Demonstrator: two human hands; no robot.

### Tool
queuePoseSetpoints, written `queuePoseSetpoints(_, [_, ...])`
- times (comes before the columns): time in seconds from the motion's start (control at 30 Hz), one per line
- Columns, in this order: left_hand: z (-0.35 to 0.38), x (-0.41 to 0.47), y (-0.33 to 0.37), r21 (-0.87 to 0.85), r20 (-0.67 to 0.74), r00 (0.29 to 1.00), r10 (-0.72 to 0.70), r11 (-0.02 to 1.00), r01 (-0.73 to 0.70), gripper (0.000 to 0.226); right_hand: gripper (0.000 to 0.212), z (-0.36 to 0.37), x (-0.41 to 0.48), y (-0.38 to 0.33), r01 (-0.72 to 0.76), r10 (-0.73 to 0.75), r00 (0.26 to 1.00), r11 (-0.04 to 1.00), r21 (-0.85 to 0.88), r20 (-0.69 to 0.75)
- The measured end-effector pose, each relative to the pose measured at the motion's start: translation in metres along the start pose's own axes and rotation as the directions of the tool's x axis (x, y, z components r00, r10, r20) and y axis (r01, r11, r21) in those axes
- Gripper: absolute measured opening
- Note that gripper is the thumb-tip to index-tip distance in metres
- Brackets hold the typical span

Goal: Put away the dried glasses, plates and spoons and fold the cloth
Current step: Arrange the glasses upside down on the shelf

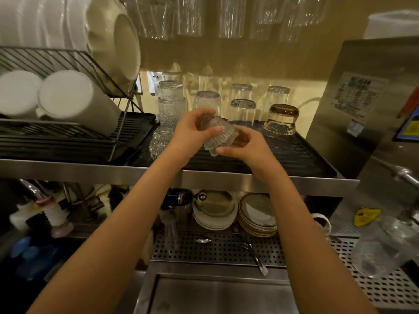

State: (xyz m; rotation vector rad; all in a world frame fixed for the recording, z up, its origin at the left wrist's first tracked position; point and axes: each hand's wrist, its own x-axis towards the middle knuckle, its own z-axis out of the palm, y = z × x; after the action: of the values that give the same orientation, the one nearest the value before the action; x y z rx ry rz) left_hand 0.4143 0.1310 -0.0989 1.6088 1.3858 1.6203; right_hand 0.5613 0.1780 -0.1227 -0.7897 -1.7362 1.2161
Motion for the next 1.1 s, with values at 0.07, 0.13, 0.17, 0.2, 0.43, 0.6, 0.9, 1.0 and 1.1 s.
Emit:
queuePoseSetpoints(0.07, [-0.001, 0.002, 0.000, 0.103, 0.034, 0.999, 0.019, 0.994, -0.023, 0.046, 0.067, 0.001, 0.002, 0.001, -0.013, 0.014, 1.000, 0.999, -0.050, 0.023])
queuePoseSetpoints(0.13, [-0.001, 0.004, -0.001, 0.208, 0.072, 0.997, 0.037, 0.977, -0.051, 0.048, 0.066, 0.002, 0.005, 0.003, -0.017, 0.025, 0.999, 0.986, -0.168, 0.043])
queuePoseSetpoints(0.17, [-0.001, 0.004, -0.002, 0.268, 0.086, 0.995, 0.045, 0.961, -0.067, 0.048, 0.068, 0.003, 0.006, 0.004, -0.022, 0.034, 0.999, 0.970, -0.243, 0.042])
queuePoseSetpoints(0.2, [0.000, 0.005, -0.004, 0.322, 0.094, 0.994, 0.052, 0.943, -0.080, 0.050, 0.070, 0.004, 0.006, 0.004, -0.030, 0.041, 0.999, 0.949, -0.312, 0.031])
queuePoseSetpoints(0.43, [0.011, 0.007, -0.007, 0.477, 0.149, 0.986, 0.076, 0.868, -0.139, 0.057, 0.070, 0.009, 0.008, 0.004, -0.029, 0.035, 0.999, 0.828, -0.561, 0.000])
queuePoseSetpoints(0.6, [0.013, 0.004, -0.013, 0.528, 0.182, 0.982, 0.056, 0.837, -0.146, 0.060, 0.066, 0.009, 0.009, 0.006, -0.064, 0.064, 0.998, 0.776, -0.628, -0.022])
queuePoseSetpoints(0.9, [0.012, 0.004, -0.014, 0.478, 0.261, 0.964, 0.047, 0.862, -0.171, 0.044, 0.057, 0.014, 0.006, 0.005, -0.089, 0.069, 0.996, 0.839, -0.537, -0.056])
queuePoseSetpoints(1.0, [-0.005, 0.000, -0.008, 0.366, 0.125, 0.984, 0.126, 0.916, -0.164, 0.038, 0.060, 0.016, 0.004, 0.006, -0.079, 0.028, 0.994, 0.847, -0.525, -0.104])
queuePoseSetpoints(1.1, [-0.028, -0.001, -0.013, 0.502, 0.003, 0.978, 0.208, 0.846, -0.181, 0.040, 0.061, 0.019, 0.004, 0.008, -0.087, 0.036, 0.993, 0.868, -0.489, -0.113])
